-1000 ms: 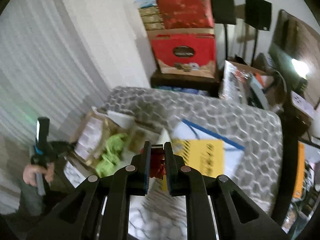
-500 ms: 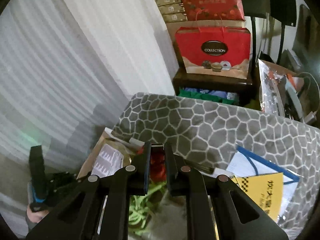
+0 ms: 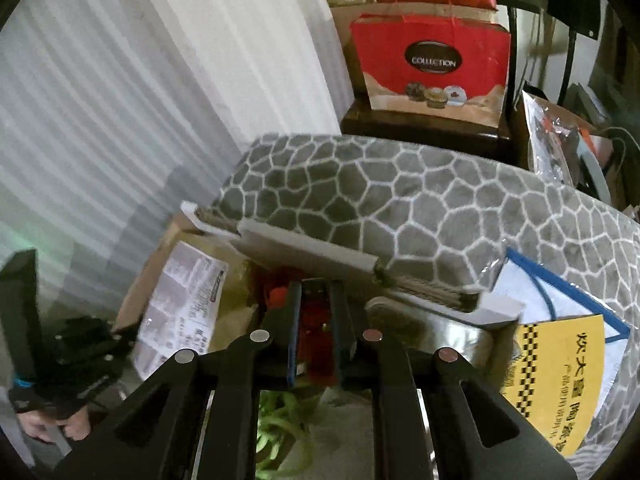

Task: Organize objects
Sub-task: 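Carry the red cable into the box and open the right tool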

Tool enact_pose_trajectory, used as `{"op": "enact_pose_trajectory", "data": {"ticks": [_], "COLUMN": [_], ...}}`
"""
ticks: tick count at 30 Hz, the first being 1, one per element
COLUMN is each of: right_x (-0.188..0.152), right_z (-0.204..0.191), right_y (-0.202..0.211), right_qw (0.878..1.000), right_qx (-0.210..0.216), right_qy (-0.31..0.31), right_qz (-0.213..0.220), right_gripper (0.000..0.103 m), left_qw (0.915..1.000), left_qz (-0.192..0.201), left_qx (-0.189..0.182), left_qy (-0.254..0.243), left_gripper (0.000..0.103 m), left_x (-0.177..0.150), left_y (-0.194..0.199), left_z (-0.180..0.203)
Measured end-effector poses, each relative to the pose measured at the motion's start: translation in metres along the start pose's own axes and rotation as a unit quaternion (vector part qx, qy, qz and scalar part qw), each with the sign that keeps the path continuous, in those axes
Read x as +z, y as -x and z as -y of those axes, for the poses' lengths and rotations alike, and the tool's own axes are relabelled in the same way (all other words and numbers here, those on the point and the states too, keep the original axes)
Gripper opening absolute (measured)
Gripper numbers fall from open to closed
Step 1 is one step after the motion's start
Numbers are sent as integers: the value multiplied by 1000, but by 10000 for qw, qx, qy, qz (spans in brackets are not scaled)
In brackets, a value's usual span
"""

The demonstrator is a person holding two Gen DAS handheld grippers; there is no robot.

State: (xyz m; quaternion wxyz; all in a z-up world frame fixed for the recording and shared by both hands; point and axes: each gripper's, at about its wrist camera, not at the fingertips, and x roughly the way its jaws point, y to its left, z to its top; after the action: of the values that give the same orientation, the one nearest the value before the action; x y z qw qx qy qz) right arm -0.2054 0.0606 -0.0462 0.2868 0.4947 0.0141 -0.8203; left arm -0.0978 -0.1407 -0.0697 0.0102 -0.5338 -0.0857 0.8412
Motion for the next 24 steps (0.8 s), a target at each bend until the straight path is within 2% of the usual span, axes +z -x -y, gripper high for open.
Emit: {"op": "enact_pose_trajectory", "data": {"ticks": [4, 7, 9, 14, 17, 24], "right_x": [2, 7, 10, 12, 6, -21], "right_z": [2, 10, 11, 16, 22, 70], "right_y": [-4, 5, 20, 59, 77, 111], "right_qw": [9998, 9988, 9988, 9982, 9989, 9978], "right_qx": [107, 290, 314, 364, 162, -435], "right_qy": [-155, -383, -357, -301, -263, -479], "right_qz": [-17, -85, 93, 370, 338, 113], "right_gripper": [17, 28, 39, 40, 40, 44], "left_qw": [10000, 10000, 10000, 10000, 10000, 10000], "left_qz": [-3, 0, 0, 7, 9, 0], "left_qx": [-5, -4, -6, 12, 33, 51], "left_qy": [-2, 2, 0, 68, 57, 86], "left_gripper": [3, 3, 3, 3, 3, 3], "left_x": [0, 0, 0, 0, 0, 0], "left_y": [0, 0, 0, 0, 0, 1], "left_z": [0, 0, 0, 0, 0, 0]}}
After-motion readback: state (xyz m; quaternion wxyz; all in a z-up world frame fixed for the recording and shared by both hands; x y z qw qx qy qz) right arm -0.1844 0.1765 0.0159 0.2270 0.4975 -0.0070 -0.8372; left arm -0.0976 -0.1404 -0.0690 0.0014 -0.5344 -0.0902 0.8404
